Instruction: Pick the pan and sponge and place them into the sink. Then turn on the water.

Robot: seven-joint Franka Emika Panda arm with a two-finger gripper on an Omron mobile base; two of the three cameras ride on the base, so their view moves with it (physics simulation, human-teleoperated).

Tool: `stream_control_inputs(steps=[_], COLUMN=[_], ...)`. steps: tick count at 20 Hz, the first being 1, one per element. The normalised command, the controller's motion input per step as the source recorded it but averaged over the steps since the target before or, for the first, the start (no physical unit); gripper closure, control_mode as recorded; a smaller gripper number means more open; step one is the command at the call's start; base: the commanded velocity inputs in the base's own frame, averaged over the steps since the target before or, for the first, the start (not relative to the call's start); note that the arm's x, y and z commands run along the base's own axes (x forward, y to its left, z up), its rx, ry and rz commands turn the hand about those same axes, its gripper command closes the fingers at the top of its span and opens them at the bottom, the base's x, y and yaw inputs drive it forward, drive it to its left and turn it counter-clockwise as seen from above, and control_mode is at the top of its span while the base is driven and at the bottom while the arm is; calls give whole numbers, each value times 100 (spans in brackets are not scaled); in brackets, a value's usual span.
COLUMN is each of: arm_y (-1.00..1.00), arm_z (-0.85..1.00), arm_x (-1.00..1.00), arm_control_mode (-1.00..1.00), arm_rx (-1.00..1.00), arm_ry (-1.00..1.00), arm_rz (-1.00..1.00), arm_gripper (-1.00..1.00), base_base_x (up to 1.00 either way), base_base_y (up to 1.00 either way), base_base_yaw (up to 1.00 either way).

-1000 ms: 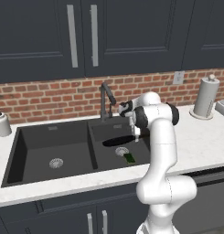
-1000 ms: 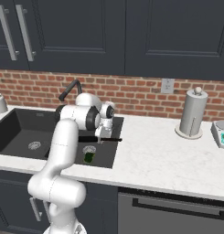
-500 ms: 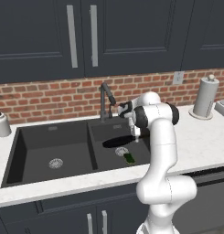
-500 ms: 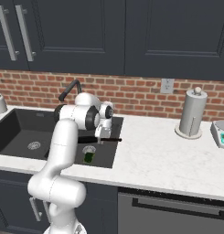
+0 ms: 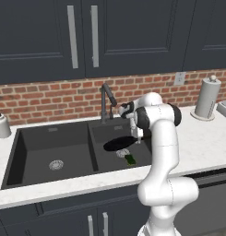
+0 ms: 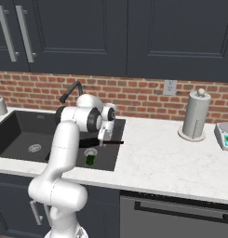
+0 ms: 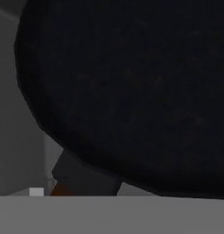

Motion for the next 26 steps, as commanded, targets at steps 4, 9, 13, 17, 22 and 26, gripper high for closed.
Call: stream_control_inputs(steps=[4, 9, 13, 17, 22, 26], arm_y=[0, 0, 0, 0, 0, 0], arm_z=[26, 47, 61, 57, 59, 43], arm_x=[0, -4, -18, -19, -28, -28], arm_control_mode=[-100, -100, -100, -100, -100, -100], arm_rx=[18, 21, 22, 22, 22, 25], arm_ry=[-1, -3, -6, -8, -8, -7], arm_rz=[13, 10, 7, 3, 0, -4], arm_gripper=[-100, -100, -100, -100, -100, -100], base_base_x=[0, 0, 0, 0, 0, 0], base_base_y=[0, 0, 0, 0, 0, 0], base_base_yaw=[0, 0, 0, 0, 0, 0])
